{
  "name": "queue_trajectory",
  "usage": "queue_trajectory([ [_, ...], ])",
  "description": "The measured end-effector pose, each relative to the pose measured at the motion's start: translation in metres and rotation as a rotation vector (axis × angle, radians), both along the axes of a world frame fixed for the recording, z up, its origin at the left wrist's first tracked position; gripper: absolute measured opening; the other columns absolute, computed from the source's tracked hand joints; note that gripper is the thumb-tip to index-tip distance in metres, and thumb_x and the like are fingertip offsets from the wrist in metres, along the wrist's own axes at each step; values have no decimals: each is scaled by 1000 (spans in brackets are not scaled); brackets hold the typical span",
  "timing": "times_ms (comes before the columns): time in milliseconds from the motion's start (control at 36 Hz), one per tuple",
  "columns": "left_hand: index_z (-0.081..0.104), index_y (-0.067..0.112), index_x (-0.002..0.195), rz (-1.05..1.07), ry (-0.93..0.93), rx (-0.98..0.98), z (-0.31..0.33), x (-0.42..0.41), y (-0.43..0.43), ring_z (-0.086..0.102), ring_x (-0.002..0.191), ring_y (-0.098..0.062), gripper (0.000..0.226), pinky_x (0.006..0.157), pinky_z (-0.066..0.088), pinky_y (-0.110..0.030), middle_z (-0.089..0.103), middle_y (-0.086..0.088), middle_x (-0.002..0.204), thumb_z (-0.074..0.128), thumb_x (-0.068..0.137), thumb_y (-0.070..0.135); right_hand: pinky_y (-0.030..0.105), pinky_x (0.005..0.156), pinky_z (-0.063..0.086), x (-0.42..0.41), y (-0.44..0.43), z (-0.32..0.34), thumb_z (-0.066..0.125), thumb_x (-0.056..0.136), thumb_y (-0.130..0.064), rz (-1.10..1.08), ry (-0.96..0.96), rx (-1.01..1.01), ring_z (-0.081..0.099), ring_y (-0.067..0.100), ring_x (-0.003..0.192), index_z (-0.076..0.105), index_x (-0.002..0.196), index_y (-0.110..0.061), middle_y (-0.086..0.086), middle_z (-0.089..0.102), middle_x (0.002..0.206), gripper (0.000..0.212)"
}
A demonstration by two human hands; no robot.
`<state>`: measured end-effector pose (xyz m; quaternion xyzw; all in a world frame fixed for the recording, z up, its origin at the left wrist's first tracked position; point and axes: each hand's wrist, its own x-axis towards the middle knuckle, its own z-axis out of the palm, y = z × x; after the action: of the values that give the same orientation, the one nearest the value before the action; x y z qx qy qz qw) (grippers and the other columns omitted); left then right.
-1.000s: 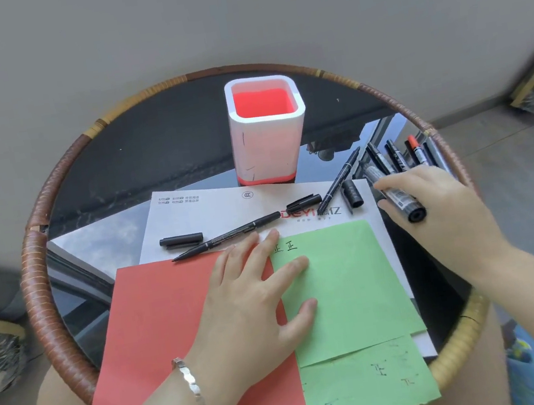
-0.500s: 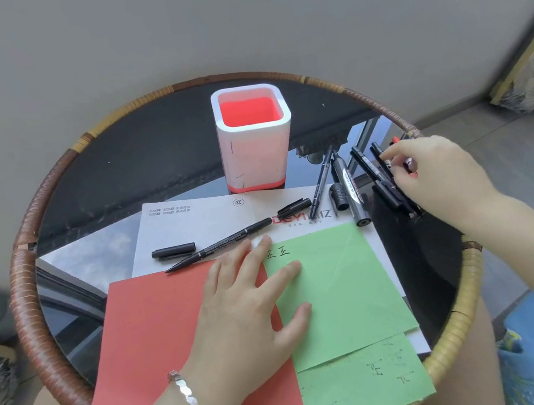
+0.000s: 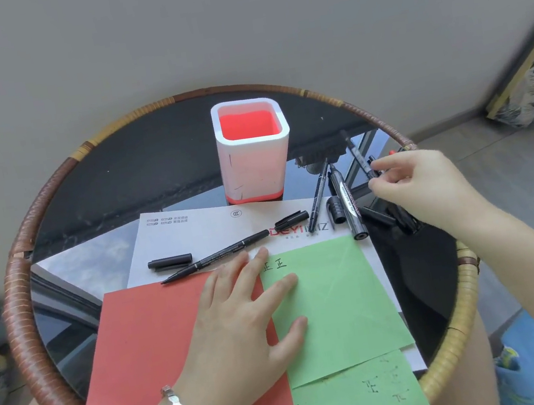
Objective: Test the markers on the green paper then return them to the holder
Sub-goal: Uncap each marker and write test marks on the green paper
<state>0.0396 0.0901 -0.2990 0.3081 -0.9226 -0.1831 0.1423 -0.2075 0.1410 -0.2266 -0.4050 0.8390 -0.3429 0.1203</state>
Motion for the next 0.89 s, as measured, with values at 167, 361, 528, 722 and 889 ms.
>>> queue_trajectory([
  [167, 63, 35, 109, 6, -5, -13, 1, -1, 0, 41, 122, -26, 43, 101, 23, -39, 55, -5, 131, 46, 75, 54, 12, 48, 45, 43, 20, 13, 62, 83, -18, 133, -381, -270, 52, 2, 44, 58, 73, -16, -9, 61, 49, 12],
  [361, 63, 34, 109, 7, -6, -11, 0, -2, 1, 43, 121, -27, 42, 101, 24, -41, 55, -6, 130, 48, 74, 53, 23, 59, 55, 78, 14, -12, 54, 86, -15, 199, -557, -348, 67, 15, 56, 57, 72, -11, 3, 68, 58, 15],
  [528, 64, 33, 108, 11, -11, -31, 0, -1, -1, 48, 120, -31, 43, 100, 25, -41, 56, -7, 129, 49, 72, 53, 22, 58, 54, 90, -7, -26, 55, 88, -14, 217, -625, -314, 69, 15, 62, 62, 82, -9, 0, 72, 68, 10],
  [722, 64, 32, 108, 6, -20, -48, 0, -2, -1, 49, 120, -31, 44, 99, 26, -43, 56, -8, 129, 48, 73, 53, 18, 50, 47, 94, -19, -39, 70, 77, -23, 26, -475, -375, 56, 9, 41, 57, 59, -10, -1, 61, 43, 26],
  [889, 64, 31, 109, 0, -17, -47, -1, -1, -1, 47, 121, -31, 44, 101, 26, -42, 55, -8, 129, 48, 73, 52, 22, 47, 38, 99, -21, -55, 64, 80, -12, -123, -308, -433, 43, 5, 31, 42, 53, 4, 20, 51, 43, 39],
])
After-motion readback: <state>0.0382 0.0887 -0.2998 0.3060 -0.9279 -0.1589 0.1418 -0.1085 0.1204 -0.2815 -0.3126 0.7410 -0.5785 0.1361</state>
